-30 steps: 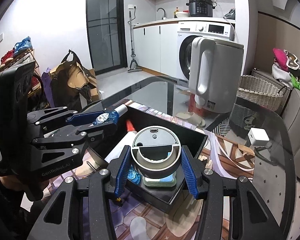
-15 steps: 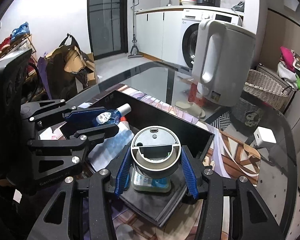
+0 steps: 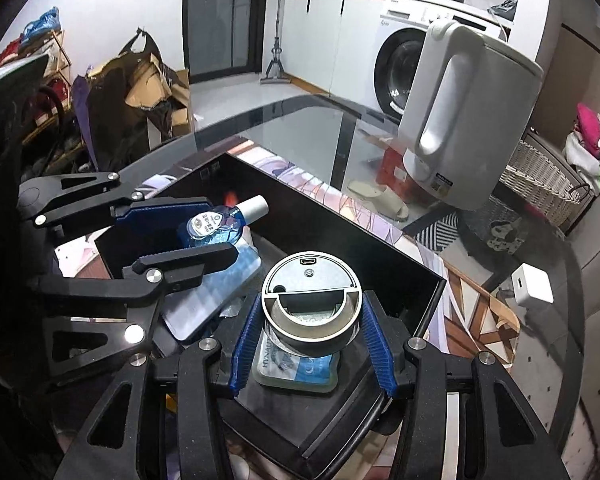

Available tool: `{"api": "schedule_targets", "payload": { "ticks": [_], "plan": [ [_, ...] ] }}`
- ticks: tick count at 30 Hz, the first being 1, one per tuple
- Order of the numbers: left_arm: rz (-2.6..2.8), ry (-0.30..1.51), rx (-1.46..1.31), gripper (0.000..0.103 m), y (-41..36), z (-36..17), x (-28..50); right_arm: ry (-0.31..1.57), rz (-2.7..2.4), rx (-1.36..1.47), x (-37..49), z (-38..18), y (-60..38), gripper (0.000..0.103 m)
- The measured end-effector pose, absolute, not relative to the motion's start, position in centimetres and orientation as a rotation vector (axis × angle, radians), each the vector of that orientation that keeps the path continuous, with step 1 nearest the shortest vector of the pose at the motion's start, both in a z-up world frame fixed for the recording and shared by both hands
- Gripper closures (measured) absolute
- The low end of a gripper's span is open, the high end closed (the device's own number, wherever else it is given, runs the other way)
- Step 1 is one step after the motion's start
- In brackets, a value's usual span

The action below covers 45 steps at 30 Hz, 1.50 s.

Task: Organize rigid objects
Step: 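Open the right gripper over the box while the left releases the eye-drop bottle into it, then move the right tool to the yellow clip while the left approaches the orange-handled screwdriver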

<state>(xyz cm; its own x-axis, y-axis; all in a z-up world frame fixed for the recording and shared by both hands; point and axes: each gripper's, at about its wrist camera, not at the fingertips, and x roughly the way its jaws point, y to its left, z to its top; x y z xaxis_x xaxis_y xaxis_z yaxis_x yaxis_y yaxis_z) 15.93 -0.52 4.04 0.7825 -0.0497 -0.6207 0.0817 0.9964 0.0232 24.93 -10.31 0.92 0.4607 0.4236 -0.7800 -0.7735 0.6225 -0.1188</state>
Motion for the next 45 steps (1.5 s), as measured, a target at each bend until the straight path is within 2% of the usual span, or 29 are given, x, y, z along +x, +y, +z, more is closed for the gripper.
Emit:
{"api": "schedule_targets", "payload": {
  "ticks": [5, 8, 9, 10, 11, 13, 14, 17, 19, 27, 45],
  "plan": [
    [-0.076, 0.676, 0.045, 0.074, -0.4, 4.0, 16.0, 0.814, 0.765, -0.514, 25.0, 0.9, -10.1, 0.053],
    [-0.069, 0.667, 0.059, 0.073, -0.5, 4.1, 15.8, 0.770, 0.770, -0.479, 24.7, 1.1, -10.5, 0.050],
    [-0.067, 0.666, 0.059, 0.072, -0.5, 4.2, 15.6, 0.741, 0.772, -0.457, 24.3, 1.4, -11.0, 0.047],
    [-0.065, 0.665, 0.056, 0.061, -0.4, 4.3, 15.5, 0.725, 0.768, -0.443, 24.1, 1.6, -11.3, 0.039],
    [-0.062, 0.661, 0.050, 0.042, -0.4, 4.4, 15.3, 0.701, 0.761, -0.417, 23.8, 2.0, -11.9, 0.035],
    [-0.068, 0.629, 0.026, 0.030, -0.1, 4.9, 14.5, 0.675, 0.762, -0.374, 23.1, 2.7, -12.8, 0.020],
    [-0.078, 0.614, 0.013, 0.020, 0.0, 5.1, 14.1, 0.665, 0.767, -0.351, 22.8, 3.0, -13.3, 0.018],
    [-0.078, 0.574, -0.012, 0.000, 0.3, 5.8, 12.8, 0.632, 0.778, -0.282, 21.5, 3.9, -14.8, 0.009],
    [-0.090, 0.560, -0.035, 0.000, 0.7, 6.2, 11.7, 0.604, 0.771, -0.245, 20.4, 4.5, -15.8, 0.001],
    [-0.029, 0.539, -0.065, 0.000, 2.1, 6.6, 8.6, 0.619, 0.735, -0.121, 17.2, 4.3, -18.5, 0.001],
    [0.039, 0.553, -0.040, 0.000, 1.5, 4.7, 5.3, 0.666, 0.690, -0.128, 14.6, 1.0, -18.6, 0.001]
  ]
}}
